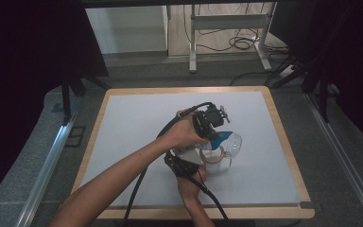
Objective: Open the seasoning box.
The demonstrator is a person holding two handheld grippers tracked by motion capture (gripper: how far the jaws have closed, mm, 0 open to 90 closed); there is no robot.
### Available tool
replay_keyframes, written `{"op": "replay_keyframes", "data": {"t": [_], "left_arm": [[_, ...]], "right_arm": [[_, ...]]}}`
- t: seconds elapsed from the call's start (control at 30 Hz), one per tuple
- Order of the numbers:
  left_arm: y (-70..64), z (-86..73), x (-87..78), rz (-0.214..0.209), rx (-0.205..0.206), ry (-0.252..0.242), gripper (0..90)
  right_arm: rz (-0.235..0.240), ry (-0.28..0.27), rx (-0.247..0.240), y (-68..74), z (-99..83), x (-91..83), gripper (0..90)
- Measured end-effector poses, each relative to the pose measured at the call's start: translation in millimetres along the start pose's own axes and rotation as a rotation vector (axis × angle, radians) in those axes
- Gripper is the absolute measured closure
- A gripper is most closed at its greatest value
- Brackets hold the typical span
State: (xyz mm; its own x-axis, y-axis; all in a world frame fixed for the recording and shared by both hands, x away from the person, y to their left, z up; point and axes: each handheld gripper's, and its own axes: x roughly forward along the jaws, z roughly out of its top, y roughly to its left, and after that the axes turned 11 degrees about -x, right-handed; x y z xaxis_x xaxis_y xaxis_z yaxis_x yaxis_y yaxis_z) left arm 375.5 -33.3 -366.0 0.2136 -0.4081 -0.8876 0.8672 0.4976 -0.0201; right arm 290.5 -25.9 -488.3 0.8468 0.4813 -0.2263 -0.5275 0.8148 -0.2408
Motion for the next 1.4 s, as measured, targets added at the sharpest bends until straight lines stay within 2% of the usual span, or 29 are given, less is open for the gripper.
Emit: {"op": "replay_keyframes", "data": {"t": [0.37,1.07,1.4], "left_arm": [[-0.6,1.7,1.7,0.005,-0.001,0.013,90.0],[-0.4,-0.1,1.1,0.002,-0.006,0.008,90.0],[1.0,-1.2,2.5,-0.001,0.003,0.014,90.0]], "right_arm": [[0.003,-0.006,0.008,-0.8,-0.5,-0.2,54.8],[0.002,-0.005,-0.002,0.3,0.2,-0.5,54.9],[0.004,0.000,-0.007,0.7,-1.1,0.3,55.0]]}}
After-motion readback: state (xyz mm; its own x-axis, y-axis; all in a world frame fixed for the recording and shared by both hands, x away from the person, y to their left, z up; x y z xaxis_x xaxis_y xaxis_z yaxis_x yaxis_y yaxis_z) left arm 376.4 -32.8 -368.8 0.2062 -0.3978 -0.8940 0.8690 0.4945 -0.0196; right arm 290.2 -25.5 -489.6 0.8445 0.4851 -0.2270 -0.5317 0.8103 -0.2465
